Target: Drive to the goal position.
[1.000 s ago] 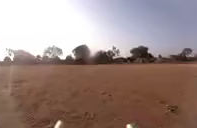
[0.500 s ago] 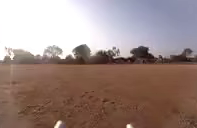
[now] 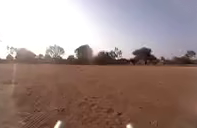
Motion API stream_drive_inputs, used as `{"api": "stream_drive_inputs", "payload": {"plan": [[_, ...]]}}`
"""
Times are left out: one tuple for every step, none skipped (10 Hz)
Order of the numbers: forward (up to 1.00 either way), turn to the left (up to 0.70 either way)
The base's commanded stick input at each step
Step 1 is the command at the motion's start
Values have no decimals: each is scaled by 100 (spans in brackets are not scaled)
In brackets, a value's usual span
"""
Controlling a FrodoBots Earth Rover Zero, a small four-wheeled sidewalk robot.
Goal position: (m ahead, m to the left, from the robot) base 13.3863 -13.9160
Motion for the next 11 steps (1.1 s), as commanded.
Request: {"api": "stream_drive_inputs", "payload": {"plan": [[70, 0], [70, 0], [70, 0], [70, 0], [70, 0], [70, 0], [70, 0], [70, 0], [70, 0], [70, 0], [70, 0]]}}
